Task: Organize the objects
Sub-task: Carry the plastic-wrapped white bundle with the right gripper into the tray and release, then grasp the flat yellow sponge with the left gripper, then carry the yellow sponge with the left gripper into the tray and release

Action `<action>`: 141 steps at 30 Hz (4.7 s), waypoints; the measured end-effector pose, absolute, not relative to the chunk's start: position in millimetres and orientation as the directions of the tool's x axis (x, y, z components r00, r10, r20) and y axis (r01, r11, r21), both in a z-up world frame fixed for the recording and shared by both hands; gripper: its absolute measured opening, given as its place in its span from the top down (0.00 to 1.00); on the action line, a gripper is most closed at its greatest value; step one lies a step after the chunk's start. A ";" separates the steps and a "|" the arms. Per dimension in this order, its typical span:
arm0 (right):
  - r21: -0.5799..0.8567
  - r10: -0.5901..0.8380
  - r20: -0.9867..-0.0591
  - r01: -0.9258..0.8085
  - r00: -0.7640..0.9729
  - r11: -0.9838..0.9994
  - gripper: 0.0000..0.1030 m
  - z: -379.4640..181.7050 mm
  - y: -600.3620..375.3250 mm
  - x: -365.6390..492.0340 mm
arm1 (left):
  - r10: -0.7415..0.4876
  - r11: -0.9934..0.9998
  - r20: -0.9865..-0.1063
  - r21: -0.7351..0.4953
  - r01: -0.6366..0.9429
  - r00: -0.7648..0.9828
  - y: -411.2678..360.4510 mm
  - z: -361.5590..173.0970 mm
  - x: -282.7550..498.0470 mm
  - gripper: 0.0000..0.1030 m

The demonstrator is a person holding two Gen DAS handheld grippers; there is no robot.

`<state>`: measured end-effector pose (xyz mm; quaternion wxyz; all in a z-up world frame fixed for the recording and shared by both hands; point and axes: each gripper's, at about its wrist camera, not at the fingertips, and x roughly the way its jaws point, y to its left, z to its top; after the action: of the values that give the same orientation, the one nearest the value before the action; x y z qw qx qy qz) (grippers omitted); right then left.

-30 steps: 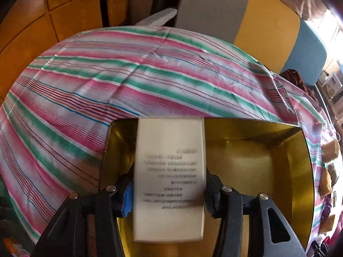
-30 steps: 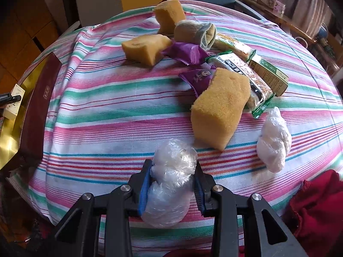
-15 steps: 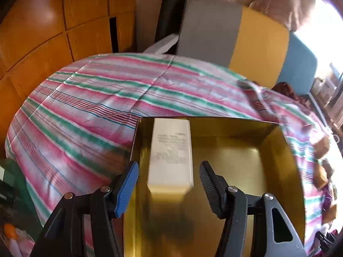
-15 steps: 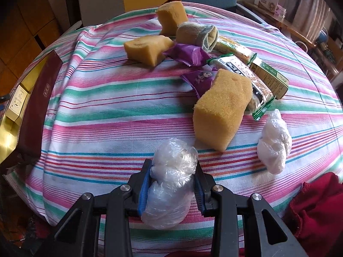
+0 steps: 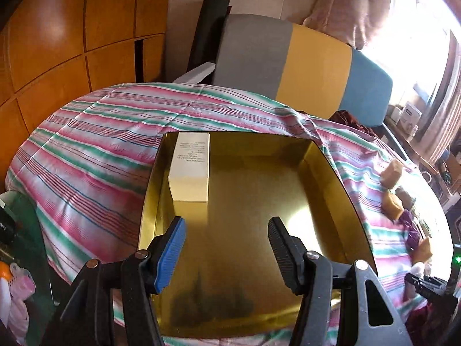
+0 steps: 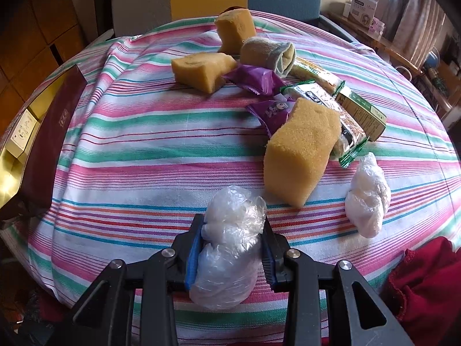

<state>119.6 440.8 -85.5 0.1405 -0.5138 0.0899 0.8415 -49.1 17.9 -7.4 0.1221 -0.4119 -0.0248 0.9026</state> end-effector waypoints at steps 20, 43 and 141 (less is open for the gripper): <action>0.234 -0.363 -0.783 0.301 -0.506 -0.925 0.65 -2.9 205.2 -14.7 | 0.135 -0.974 -0.723 -0.224 0.045 -0.677 -90.4 -4.2 -40.6 0.42; 0.287 -0.422 -0.785 0.337 -0.453 -0.896 0.16 -32.6 129.7 -68.0 | 0.184 -0.968 -0.739 -0.252 0.013 -0.648 -86.2 -20.1 -41.7 0.42; 0.002 0.173 -0.782 -0.279 -0.599 -0.960 0.00 -25.4 504.3 49.9 | 0.440 -0.712 -0.844 -0.118 -0.693 -0.308 353.0 -86.8 -45.5 0.46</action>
<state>49.9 504.3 -25.4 0.1267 -0.4293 0.0621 0.8921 -45.5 353.0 -86.8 0.3549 -0.4689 0.1349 0.7975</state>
